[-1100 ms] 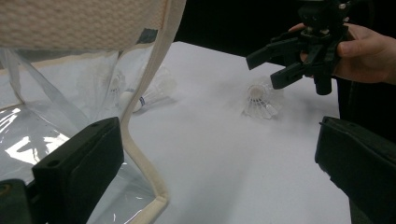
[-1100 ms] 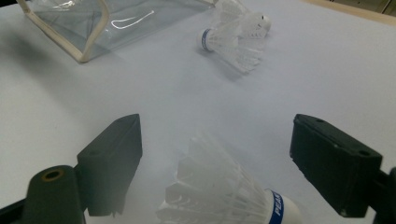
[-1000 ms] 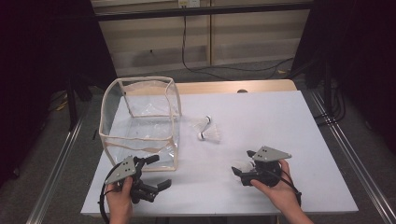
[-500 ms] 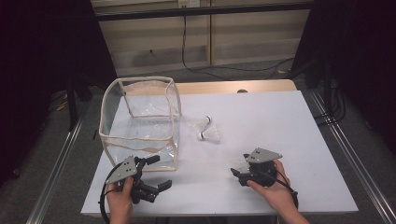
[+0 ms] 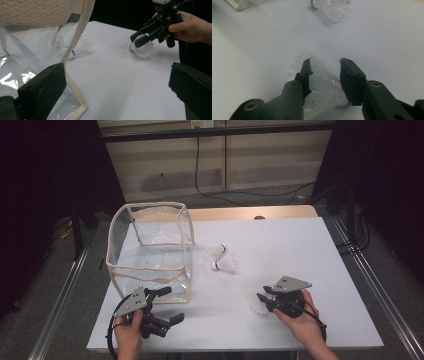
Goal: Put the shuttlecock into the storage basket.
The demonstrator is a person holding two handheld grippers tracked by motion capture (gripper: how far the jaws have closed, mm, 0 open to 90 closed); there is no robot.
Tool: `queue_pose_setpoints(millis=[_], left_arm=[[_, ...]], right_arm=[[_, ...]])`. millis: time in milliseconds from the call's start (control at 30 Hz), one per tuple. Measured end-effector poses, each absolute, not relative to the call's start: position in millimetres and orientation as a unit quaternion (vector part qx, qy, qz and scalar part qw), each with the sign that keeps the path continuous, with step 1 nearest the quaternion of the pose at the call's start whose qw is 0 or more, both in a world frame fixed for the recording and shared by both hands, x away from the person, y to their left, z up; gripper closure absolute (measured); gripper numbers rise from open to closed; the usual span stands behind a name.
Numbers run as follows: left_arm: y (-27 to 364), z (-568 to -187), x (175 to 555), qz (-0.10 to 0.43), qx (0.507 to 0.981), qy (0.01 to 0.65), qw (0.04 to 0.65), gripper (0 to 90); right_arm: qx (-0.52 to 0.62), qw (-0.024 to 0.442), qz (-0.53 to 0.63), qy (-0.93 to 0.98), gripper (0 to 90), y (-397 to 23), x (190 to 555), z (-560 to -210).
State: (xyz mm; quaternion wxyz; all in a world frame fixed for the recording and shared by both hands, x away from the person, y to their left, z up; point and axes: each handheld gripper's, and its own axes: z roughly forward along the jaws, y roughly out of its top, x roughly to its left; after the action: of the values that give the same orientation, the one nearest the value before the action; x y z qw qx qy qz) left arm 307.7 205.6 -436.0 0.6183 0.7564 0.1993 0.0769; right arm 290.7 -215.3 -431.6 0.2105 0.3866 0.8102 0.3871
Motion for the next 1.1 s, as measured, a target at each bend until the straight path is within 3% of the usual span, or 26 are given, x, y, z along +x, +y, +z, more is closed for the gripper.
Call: queue_pose_setpoints(millis=[300, 500, 1100], left_arm=[[204.8, -436.1, 307.6, 0.076, 0.756, 0.199, 0.618, 1.5], [205.2, -436.2, 307.5, 0.075, 0.756, 0.198, 0.619, 1.6], [205.7, -436.2, 307.1, 0.076, 0.753, 0.197, 0.623, 1.7]], right_arm=[[0.402, 0.208, 0.402, 0.796, 77.2, -228.4, 291.9, -424.2], [0.411, 0.197, 0.410, 0.790, 88.3, -234.0, 294.6, -417.5], [0.444, 0.166, 0.450, 0.757, 89.6, -239.6, 315.2, -401.3]])
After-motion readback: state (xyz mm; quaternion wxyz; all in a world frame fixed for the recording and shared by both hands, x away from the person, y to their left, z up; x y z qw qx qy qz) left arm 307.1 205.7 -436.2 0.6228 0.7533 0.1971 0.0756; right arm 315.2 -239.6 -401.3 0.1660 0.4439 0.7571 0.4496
